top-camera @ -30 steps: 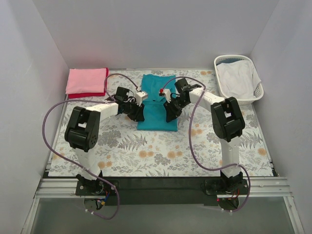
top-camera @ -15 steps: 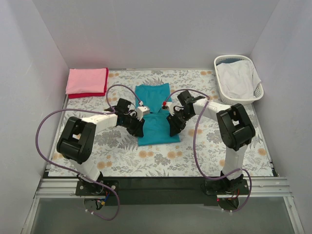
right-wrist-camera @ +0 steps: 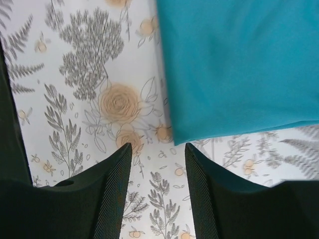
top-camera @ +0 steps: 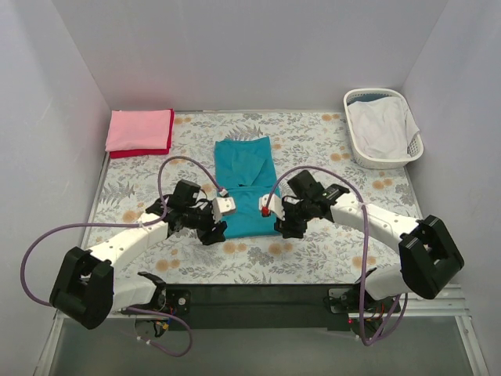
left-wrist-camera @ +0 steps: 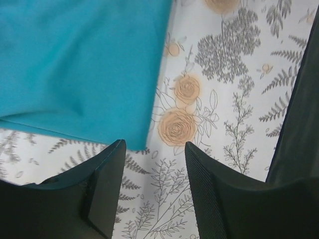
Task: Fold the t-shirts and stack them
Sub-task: Fold the tshirt
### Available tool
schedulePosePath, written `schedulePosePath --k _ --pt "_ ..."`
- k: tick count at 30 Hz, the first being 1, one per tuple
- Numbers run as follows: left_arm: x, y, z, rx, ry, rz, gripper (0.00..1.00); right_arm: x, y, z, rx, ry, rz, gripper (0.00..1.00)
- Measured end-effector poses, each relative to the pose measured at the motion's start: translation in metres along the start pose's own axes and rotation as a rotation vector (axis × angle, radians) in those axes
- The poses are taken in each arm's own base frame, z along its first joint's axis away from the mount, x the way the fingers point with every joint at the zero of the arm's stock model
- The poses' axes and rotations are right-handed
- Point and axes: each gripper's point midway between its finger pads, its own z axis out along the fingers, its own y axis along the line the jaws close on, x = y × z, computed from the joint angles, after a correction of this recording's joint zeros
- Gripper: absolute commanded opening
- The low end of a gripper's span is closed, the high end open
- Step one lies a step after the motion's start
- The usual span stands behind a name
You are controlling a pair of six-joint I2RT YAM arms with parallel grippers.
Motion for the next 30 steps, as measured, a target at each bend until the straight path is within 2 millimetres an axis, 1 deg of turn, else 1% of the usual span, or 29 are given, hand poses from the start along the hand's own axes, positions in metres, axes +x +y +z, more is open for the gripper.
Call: schedulePosePath --k 2,3,6,8,11,15,18,19,20,22,23,25,26,27,28,30 --pt "0.016 -0.008 0.007 0.016 0.034 0.035 0.51 0.023 0.01 0.012 -0.011 0.075 -0.046 0.54" --pt "0.022 -0.01 0.009 0.018 0.051 0.056 0.52 0.029 0.011 0.016 -0.011 0.099 -0.067 0.54" --pt "0.033 -0.015 0.016 0.021 0.078 0.121 0.52 0.029 0.004 0.022 0.021 0.12 -0.13 0.54" --pt "0.032 -0.015 0.019 0.016 0.077 0.155 0.52 0.026 -0.004 0.026 0.049 0.117 -0.167 0.54" --pt "0.028 -0.009 0.022 -0.008 0.066 0.193 0.52 0.025 -0.013 0.032 0.075 0.12 -0.196 0.53" --pt "0.027 0.0 0.028 -0.033 0.065 0.216 0.52 0.031 -0.015 0.041 0.075 0.134 -0.211 0.52" --pt "0.033 0.005 0.035 -0.038 0.082 0.219 0.52 0.043 -0.01 0.047 0.058 0.155 -0.204 0.52" --pt "0.036 0.007 0.038 -0.039 0.091 0.218 0.52 0.043 -0.01 0.048 0.058 0.154 -0.207 0.51" --pt "0.04 0.007 0.04 -0.039 0.1 0.216 0.51 0.042 -0.012 0.049 0.065 0.147 -0.211 0.49" --pt "0.037 0.009 0.043 -0.045 0.089 0.226 0.47 0.04 -0.015 0.05 0.071 0.139 -0.217 0.44" --pt "0.037 0.01 0.044 -0.048 0.085 0.232 0.4 0.039 -0.015 0.051 0.073 0.137 -0.219 0.36" --pt "0.036 0.011 0.045 -0.053 0.08 0.238 0.32 0.038 -0.017 0.054 0.076 0.132 -0.222 0.27" --pt "0.035 0.012 0.046 -0.056 0.079 0.243 0.27 0.037 -0.018 0.055 0.079 0.129 -0.223 0.16" --pt "0.035 0.013 0.046 -0.062 0.079 0.246 0.18 0.036 -0.019 0.056 0.081 0.126 -0.229 0.09" --pt "0.035 0.014 0.046 -0.066 0.081 0.249 0.12 0.036 -0.02 0.057 0.085 0.124 -0.229 0.03" --pt "0.035 0.016 0.045 -0.075 0.085 0.258 0.06 0.035 -0.021 0.057 0.09 0.123 -0.22 0.01"
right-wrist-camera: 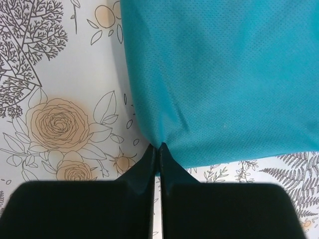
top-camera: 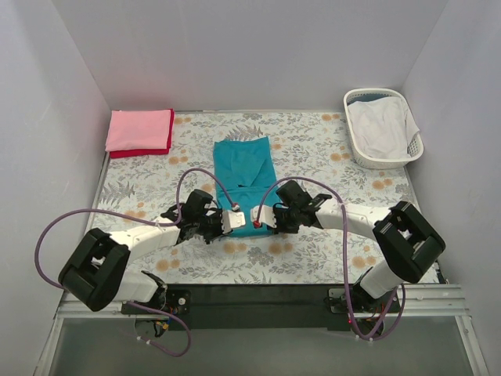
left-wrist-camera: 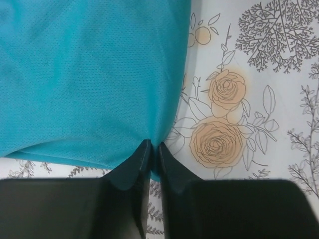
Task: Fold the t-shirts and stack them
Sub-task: Fold the tshirt
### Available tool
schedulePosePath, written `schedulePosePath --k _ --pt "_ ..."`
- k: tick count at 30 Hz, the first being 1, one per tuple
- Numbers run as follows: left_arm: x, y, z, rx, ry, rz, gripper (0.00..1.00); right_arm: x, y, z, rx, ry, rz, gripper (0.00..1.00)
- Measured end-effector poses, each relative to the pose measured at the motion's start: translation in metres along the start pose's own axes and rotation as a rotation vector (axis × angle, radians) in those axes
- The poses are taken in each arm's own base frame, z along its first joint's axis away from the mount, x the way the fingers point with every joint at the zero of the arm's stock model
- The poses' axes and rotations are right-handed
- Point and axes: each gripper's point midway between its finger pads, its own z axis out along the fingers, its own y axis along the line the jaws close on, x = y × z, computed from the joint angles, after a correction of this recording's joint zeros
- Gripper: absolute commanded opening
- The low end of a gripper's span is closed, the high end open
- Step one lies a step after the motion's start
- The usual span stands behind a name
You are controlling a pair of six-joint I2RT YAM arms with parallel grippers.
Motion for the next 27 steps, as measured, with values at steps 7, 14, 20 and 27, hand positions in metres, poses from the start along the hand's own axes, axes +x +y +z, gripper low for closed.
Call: schedulePosePath --k 7,14,20,27 --pt "-0.02 -0.004 -0.018 0.053 0.006 -0.047 0.0 -0.008 0.011 -0.019 -0.067 0.016 0.081 0.01" --pt "-0.065 -0.005 -0.052 0.102 -0.06 -0.043 0.0 -0.056 0.001 -0.074 -0.064 -0.074 0.086 0.01" --pt "-0.08 -0.043 -0.084 0.247 -0.089 -0.091 0.0 -0.06 0.035 -0.095 -0.188 -0.085 0.123 0.01" --pt "-0.106 -0.061 -0.118 0.341 -0.116 -0.15 0.0 -0.083 0.047 -0.126 -0.281 -0.126 0.147 0.01"
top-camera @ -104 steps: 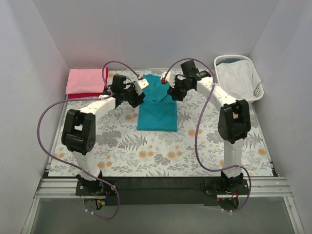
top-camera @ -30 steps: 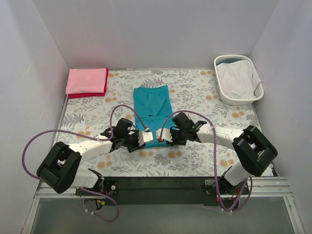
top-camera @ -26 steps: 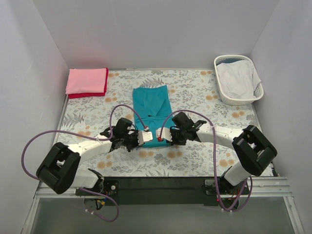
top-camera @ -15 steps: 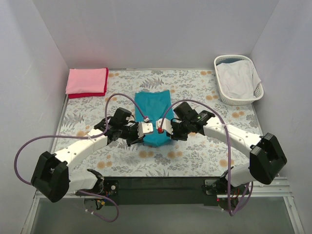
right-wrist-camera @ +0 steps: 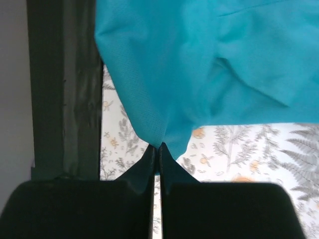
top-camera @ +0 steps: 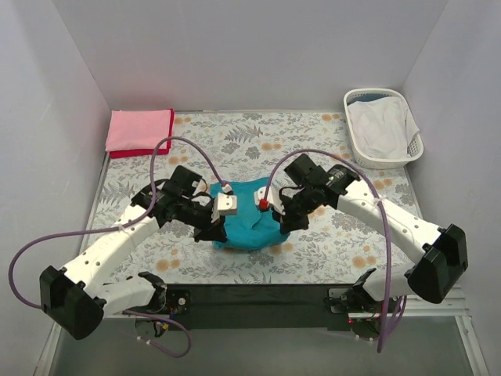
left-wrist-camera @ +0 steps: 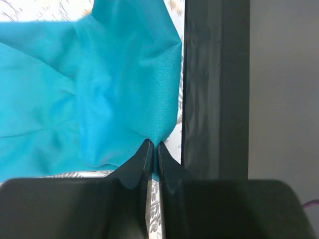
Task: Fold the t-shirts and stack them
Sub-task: Fold the tshirt
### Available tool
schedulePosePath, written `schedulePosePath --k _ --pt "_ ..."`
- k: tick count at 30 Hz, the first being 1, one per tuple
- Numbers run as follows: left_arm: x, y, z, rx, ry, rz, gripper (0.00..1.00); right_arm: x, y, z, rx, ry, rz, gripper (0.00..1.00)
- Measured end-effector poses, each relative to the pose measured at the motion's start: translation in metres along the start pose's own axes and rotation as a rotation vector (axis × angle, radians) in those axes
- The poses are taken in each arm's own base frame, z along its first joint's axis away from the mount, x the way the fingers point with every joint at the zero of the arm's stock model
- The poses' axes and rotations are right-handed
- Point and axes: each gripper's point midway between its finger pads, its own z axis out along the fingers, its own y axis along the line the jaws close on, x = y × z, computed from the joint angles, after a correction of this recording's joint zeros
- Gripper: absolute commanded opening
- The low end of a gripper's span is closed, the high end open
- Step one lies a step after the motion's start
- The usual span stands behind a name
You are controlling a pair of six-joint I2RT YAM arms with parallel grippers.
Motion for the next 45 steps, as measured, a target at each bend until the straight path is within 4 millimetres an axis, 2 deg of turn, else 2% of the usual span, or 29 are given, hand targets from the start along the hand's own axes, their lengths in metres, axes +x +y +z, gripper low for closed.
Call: schedulePosePath --k 2,3,5,7,9,12,15,19,22,24,27,29,30,32,33,34,36,38,42,43,45 --pt "-0.012 0.009 -0.01 -0.012 -0.025 -0.025 0.0 -0.011 -0.014 -0.013 0.008 -0.027 0.012 0.01" --pt "-0.018 0.02 -0.015 -0.027 -0.039 -0.046 0.0 -0.016 -0.027 -0.018 0.017 -0.038 0.019 0.01" --pt "-0.02 0.054 -0.026 -0.061 -0.066 -0.108 0.0 -0.024 -0.056 -0.022 0.027 -0.046 0.03 0.01" --pt "-0.011 0.096 -0.034 -0.1 -0.075 -0.188 0.0 -0.026 -0.086 -0.016 0.029 -0.044 0.037 0.01" --pt "0.008 0.136 -0.034 -0.12 -0.067 -0.27 0.0 -0.022 -0.108 -0.002 0.011 -0.026 0.045 0.01" --pt "0.041 0.175 -0.019 -0.11 -0.041 -0.377 0.0 -0.006 -0.132 0.029 -0.046 0.016 0.077 0.01" --pt "0.071 0.194 -0.001 -0.101 -0.01 -0.454 0.0 0.018 -0.157 0.064 -0.095 0.057 0.128 0.01" --pt "0.084 0.211 0.01 -0.127 -0.005 -0.475 0.0 0.054 -0.175 0.096 -0.129 0.09 0.214 0.01" --pt "0.085 0.214 0.013 -0.14 -0.012 -0.464 0.0 0.057 -0.179 0.096 -0.129 0.066 0.249 0.01" --pt "0.091 0.21 0.018 -0.138 -0.004 -0.462 0.0 0.057 -0.18 0.096 -0.116 0.056 0.251 0.01" --pt "0.106 0.184 0.029 -0.11 0.027 -0.476 0.0 0.059 -0.167 0.098 -0.12 0.035 0.262 0.01" --pt "0.109 0.157 0.035 -0.08 0.041 -0.478 0.03 0.062 -0.145 0.098 -0.141 0.038 0.279 0.01" --pt "0.11 0.143 0.036 -0.069 0.044 -0.473 0.07 0.063 -0.13 0.098 -0.158 0.042 0.292 0.07" --pt "0.107 0.117 0.036 -0.044 0.044 -0.463 0.19 0.063 -0.102 0.095 -0.202 0.043 0.338 0.42" --pt "0.105 0.108 0.034 -0.043 0.04 -0.457 0.22 0.061 -0.092 0.094 -0.218 0.039 0.354 0.56" --pt "0.102 0.103 0.03 -0.05 0.032 -0.452 0.25 0.059 -0.082 0.091 -0.232 0.031 0.378 0.63" --pt "0.091 0.099 0.021 -0.079 0.01 -0.421 0.36 0.049 -0.074 0.08 -0.236 0.001 0.42 0.59" --pt "0.075 0.1 0.01 -0.117 -0.031 -0.362 0.41 0.036 -0.079 0.065 -0.215 -0.054 0.457 0.49" --pt "0.043 0.1 0.0 -0.165 -0.098 -0.25 0.44 0.003 -0.114 0.035 -0.165 -0.19 0.524 0.24" --pt "0.035 0.099 0.003 -0.164 -0.105 -0.22 0.43 -0.005 -0.124 0.029 -0.159 -0.222 0.54 0.16" --pt "0.023 0.093 0.014 -0.141 -0.106 -0.156 0.43 -0.018 -0.142 0.025 -0.168 -0.278 0.567 0.11"
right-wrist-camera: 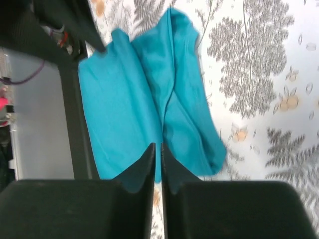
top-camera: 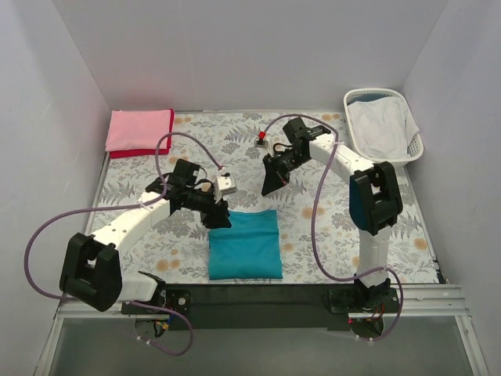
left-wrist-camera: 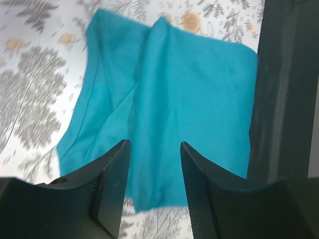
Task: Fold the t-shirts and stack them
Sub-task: Fold the tshirt
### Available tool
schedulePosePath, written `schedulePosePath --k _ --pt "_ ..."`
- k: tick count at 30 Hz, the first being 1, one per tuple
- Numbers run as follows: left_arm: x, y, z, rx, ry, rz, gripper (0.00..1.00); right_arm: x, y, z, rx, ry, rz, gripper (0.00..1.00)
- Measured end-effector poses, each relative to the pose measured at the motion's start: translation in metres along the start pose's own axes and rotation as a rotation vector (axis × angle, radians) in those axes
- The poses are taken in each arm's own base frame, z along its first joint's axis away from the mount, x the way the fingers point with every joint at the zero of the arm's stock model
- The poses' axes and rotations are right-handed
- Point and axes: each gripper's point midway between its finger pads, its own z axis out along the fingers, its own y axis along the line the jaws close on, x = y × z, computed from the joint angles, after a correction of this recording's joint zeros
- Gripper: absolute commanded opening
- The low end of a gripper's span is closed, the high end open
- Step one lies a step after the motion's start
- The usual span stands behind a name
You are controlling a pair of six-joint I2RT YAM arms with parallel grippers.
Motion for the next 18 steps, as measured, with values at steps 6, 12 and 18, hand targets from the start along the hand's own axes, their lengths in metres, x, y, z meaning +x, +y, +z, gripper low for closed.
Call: schedulePosePath --k 6,12,18 --pt "-0.005 -0.006 0.037 0.014 0.036 0.103 0.43 0.001 -0.018 0.041 -0.116 0.012 0.152 0.08" --pt "0.013 0.005 0.063 -0.01 0.085 0.112 0.44 0.018 -0.013 0.076 -0.212 0.065 0.258 0.04" --pt "0.026 0.007 0.077 -0.004 0.119 0.117 0.44 0.022 -0.016 0.094 -0.257 0.076 0.283 0.02"
